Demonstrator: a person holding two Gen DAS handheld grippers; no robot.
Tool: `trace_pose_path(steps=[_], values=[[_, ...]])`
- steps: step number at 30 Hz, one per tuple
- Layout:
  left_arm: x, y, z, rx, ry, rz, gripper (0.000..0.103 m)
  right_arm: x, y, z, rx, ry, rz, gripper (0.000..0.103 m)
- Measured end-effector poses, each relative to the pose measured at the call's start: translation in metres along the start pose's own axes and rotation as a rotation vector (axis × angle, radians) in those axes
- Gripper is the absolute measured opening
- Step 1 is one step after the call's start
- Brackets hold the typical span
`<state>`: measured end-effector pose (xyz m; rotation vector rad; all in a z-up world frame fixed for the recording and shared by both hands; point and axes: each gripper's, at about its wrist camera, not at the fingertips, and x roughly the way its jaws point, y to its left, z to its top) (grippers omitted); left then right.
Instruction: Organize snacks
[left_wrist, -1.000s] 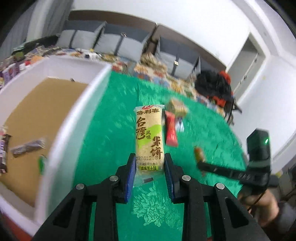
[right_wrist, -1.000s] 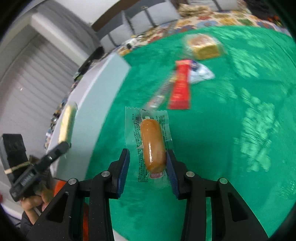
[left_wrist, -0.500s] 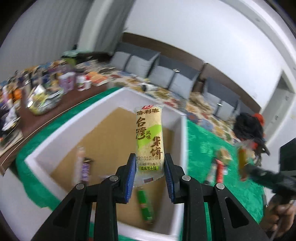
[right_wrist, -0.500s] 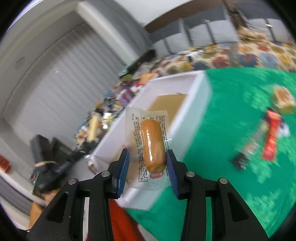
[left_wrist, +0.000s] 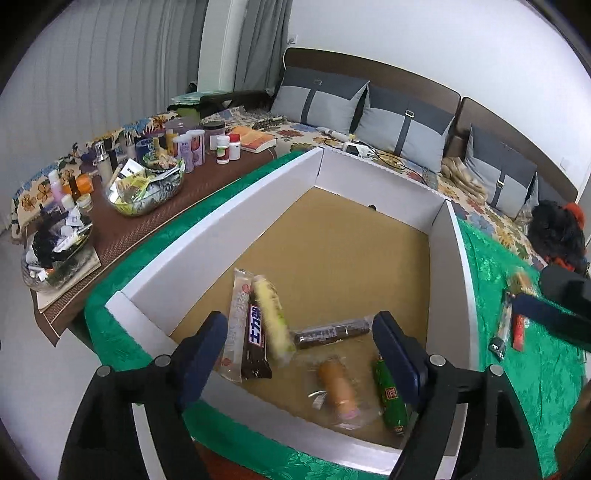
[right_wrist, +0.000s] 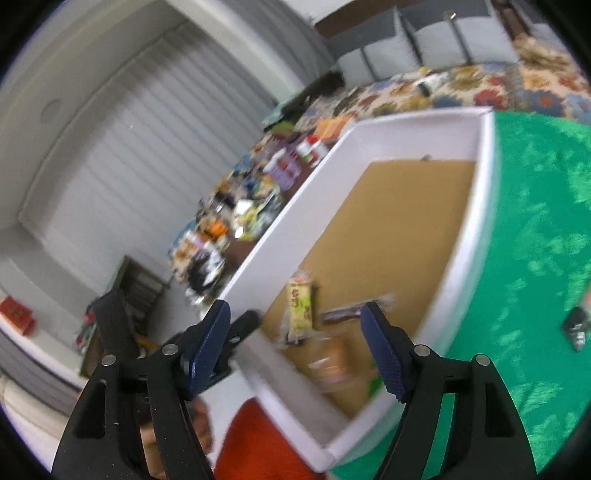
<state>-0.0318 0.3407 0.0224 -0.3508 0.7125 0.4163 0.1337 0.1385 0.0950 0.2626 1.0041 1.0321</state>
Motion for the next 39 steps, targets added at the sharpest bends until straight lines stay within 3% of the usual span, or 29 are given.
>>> trace_pose_path(steps=[2, 5, 8, 10, 17, 23, 29, 34, 39], values=[[-0.002, -0.009, -0.003, 0.012, 0.002, -0.005, 0.082, -0.018, -0.015, -0.003, -0.016, -0.034, -0.063, 0.077], [-0.009, -0.038, -0.009, 0.064, 0.001, -0.029, 0.087, -0.048, -0.063, -0.027, -0.064, -0.058, -0.264, 0.077], [-0.016, -0.078, -0.017, 0.143, -0.015, -0.042, 0.099, -0.069, -0.123, -0.058, -0.054, -0.02, -0.471, 0.077], [-0.019, -0.105, -0.023, 0.202, -0.024, -0.058, 0.1, -0.096, -0.173, -0.085, -0.004, 0.011, -0.596, 0.077], [-0.025, -0.199, -0.041, 0.4, -0.025, -0.091, 0.1, -0.195, -0.267, -0.128, 0.113, -0.033, -0.834, 0.077], [-0.032, -0.253, -0.05, 0.474, -0.018, -0.14, 0.1, -0.228, -0.289, -0.141, 0.126, -0.055, -0.922, 0.077], [-0.014, -0.295, -0.085, 0.489, 0.094, -0.307, 0.1, -0.222, -0.297, -0.146, 0.084, -0.063, -0.98, 0.077], [0.045, -0.326, -0.133, 0.562, 0.245, -0.28, 0.1, -0.233, -0.304, -0.154, 0.141, -0.101, -0.939, 0.084], [0.081, -0.331, -0.152, 0.533, 0.296, -0.271, 0.1, -0.233, -0.306, -0.153, 0.142, -0.092, -0.942, 0.089]])
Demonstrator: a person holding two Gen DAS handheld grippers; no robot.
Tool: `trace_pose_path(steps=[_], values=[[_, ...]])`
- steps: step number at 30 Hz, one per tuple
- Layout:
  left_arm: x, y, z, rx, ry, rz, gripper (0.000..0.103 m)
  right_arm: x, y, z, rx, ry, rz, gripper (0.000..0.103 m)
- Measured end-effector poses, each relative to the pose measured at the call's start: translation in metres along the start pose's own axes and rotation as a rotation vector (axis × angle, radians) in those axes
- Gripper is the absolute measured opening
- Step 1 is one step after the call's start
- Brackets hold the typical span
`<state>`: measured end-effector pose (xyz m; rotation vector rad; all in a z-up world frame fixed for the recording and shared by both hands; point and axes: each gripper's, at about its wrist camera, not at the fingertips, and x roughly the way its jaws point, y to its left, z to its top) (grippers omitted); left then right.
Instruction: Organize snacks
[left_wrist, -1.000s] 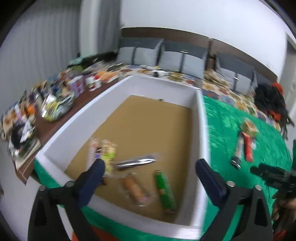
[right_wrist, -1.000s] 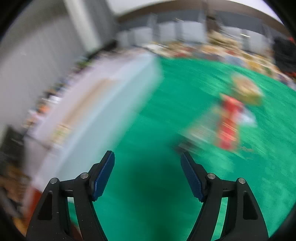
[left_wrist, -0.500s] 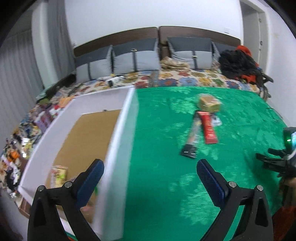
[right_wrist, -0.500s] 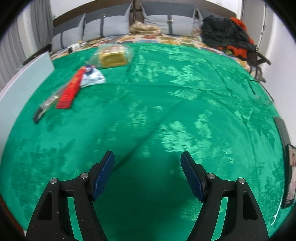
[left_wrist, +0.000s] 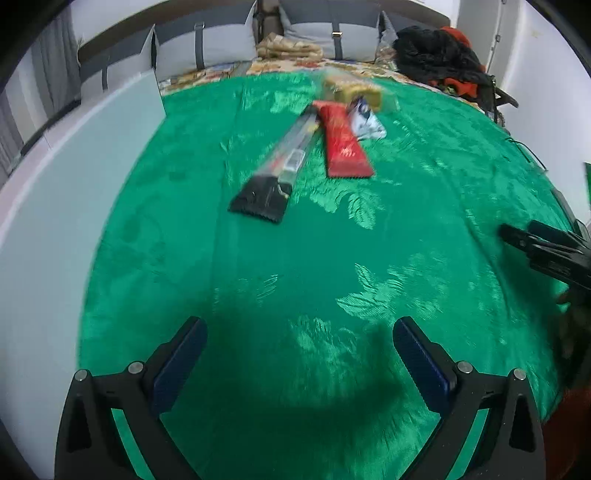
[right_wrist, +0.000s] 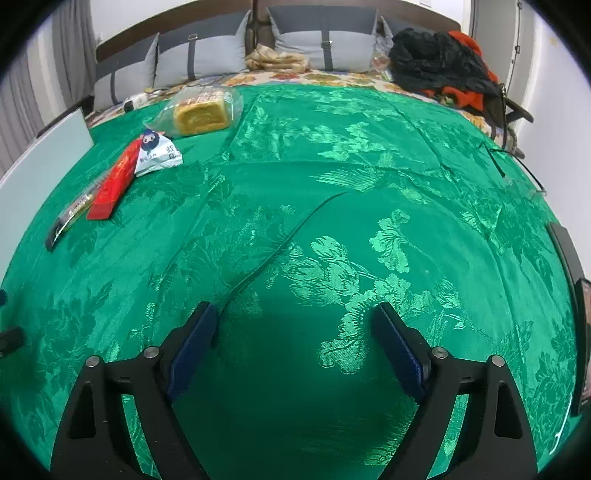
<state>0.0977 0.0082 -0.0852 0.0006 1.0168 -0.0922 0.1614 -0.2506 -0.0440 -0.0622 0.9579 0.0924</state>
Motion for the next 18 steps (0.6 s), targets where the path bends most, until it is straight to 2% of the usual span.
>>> trace_pose_path(steps=[8, 18], values=[[0.014, -0.006, 0.001, 0.065, -0.073, -0.008, 0.103, 0.0, -0.001, 0.0, 0.003, 0.001, -0.003, 0.091], [0.018, -0.003, 0.006, 0.064, -0.073, -0.009, 0.103, -0.001, -0.002, 0.0, 0.002, 0.0, -0.003, 0.091]])
